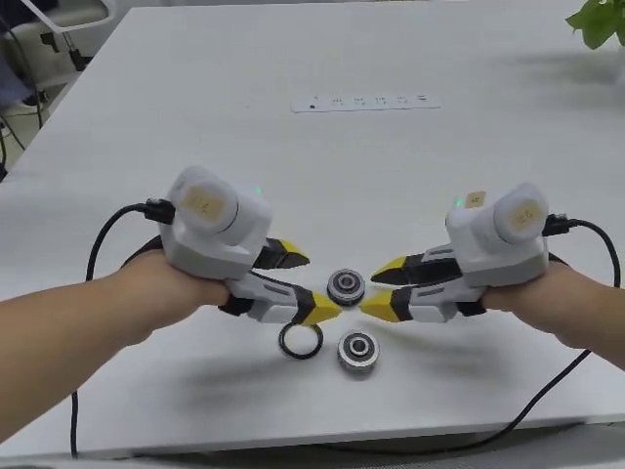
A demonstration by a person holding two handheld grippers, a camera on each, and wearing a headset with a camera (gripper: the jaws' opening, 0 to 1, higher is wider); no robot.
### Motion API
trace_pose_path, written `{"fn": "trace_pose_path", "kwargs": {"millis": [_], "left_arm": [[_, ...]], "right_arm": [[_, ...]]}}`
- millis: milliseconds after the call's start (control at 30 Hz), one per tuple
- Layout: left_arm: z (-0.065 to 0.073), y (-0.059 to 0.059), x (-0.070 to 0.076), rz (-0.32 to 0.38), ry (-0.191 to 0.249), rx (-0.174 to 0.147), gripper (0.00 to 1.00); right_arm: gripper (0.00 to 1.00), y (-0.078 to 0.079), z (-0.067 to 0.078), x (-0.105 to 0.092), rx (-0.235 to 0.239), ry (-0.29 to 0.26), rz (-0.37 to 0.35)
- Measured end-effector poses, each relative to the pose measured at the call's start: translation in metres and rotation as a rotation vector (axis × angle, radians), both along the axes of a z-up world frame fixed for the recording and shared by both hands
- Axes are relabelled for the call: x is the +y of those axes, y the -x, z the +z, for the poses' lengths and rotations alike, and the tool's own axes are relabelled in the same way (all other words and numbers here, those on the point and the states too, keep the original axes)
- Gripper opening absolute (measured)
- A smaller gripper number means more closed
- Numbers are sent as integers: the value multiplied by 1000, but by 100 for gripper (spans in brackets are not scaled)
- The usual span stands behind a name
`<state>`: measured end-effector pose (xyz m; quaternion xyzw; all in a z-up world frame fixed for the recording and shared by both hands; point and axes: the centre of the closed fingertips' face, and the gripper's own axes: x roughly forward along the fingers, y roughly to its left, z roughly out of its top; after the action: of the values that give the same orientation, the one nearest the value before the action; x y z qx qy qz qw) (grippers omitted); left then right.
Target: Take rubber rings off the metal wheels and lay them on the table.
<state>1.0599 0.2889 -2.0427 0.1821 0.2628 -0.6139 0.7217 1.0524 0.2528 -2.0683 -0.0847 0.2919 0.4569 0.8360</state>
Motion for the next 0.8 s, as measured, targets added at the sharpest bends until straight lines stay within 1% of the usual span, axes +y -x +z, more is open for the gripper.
{"fn": "trace_pose_path", "kwargs": {"millis": [233, 333, 600, 800], "left_arm": [[-3, 0, -3, -8, -5, -8, 39], [-4, -1, -4, -2, -4, -3, 37], [-6, -2, -10, -3, 3, -9, 32], [-8, -3, -14, -1, 4, -7, 29]], "right_arm": [[23, 1, -2, 2, 10, -9, -4], [23, 1, -3, 2, 13, -12, -5], [21, -1, -3, 4, 20, -39, -25], [19, 0, -5, 5, 20, -41, -28]]}}
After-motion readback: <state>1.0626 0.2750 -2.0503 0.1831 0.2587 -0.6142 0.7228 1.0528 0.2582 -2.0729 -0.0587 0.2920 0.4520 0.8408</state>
